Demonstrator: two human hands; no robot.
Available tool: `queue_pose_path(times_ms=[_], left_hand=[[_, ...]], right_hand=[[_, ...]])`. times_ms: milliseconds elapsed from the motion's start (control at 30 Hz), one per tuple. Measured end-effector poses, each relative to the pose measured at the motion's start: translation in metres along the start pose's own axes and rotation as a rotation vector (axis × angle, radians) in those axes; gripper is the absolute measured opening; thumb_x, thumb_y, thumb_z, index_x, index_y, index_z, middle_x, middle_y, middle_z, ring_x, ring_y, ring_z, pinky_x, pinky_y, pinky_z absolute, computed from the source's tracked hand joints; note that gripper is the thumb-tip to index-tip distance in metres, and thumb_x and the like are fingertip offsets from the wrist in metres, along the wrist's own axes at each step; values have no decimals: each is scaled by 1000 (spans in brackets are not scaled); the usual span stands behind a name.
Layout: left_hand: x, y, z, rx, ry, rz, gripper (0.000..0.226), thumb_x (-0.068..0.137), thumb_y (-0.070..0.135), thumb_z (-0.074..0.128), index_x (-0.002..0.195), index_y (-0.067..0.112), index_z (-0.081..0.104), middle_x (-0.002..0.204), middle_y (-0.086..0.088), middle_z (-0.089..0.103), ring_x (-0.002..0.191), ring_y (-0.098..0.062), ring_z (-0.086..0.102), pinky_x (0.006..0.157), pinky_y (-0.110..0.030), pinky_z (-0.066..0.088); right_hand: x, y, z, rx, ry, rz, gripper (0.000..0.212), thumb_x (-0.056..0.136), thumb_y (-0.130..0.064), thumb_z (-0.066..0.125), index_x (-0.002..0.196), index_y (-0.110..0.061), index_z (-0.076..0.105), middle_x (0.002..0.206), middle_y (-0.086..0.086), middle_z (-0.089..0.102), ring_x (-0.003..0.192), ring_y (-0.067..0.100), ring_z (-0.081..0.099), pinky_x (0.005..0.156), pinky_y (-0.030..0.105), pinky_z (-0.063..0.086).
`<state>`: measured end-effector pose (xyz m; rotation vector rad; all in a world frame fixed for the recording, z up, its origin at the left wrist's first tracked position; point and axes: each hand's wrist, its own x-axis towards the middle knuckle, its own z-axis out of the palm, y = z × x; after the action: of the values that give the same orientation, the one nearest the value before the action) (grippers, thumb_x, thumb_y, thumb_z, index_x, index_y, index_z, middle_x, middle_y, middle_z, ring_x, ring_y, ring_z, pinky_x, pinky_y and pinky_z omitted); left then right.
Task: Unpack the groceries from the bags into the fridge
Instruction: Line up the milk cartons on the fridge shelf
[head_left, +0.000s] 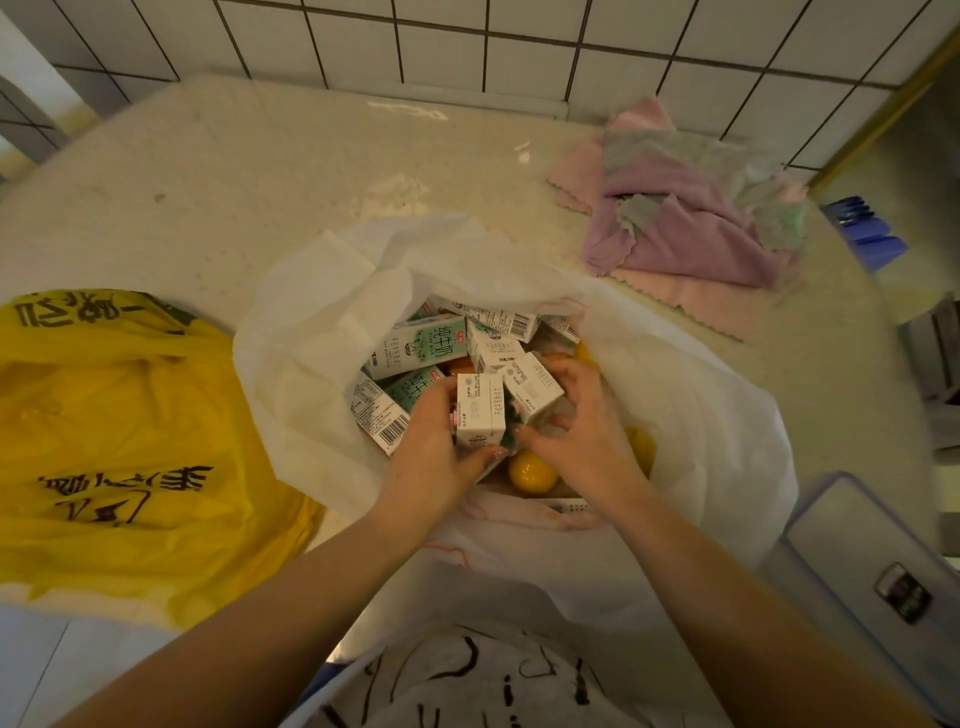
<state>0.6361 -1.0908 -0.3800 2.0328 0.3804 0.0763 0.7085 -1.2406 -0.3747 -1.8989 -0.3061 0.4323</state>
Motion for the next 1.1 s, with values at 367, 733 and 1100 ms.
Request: queue_pose_path(times_ms=[367, 733, 1100], left_hand=[[-5, 15, -13, -50, 69, 19, 66, 72, 21, 79, 119, 39, 36, 114, 24, 47, 105, 12, 46, 86, -9, 41], [-61, 57, -93, -158, 456, 36, 68, 68, 17, 81, 105, 54, 38, 106, 33, 52, 106, 5, 55, 79, -19, 53], [-221, 17, -201, -170, 839, 2, 65, 64, 26, 79, 111, 50, 41, 106, 31, 53, 103, 13, 52, 72, -7, 48]], right_hand=[[12, -18, -13, -279, -79, -58, 77, 62, -30, 85, 128, -31, 46, 124, -15, 57, 113, -1, 51, 94, 29, 47], [-1, -120, 19, -47, -208, -405, 64, 64, -17, 83, 100, -53, 45, 103, -32, 56, 104, -13, 53, 76, 10, 49], [-85, -191, 165, 10, -542, -600, 64, 61, -17, 84, 104, -47, 47, 105, -26, 56, 104, -11, 53, 73, 15, 53]])
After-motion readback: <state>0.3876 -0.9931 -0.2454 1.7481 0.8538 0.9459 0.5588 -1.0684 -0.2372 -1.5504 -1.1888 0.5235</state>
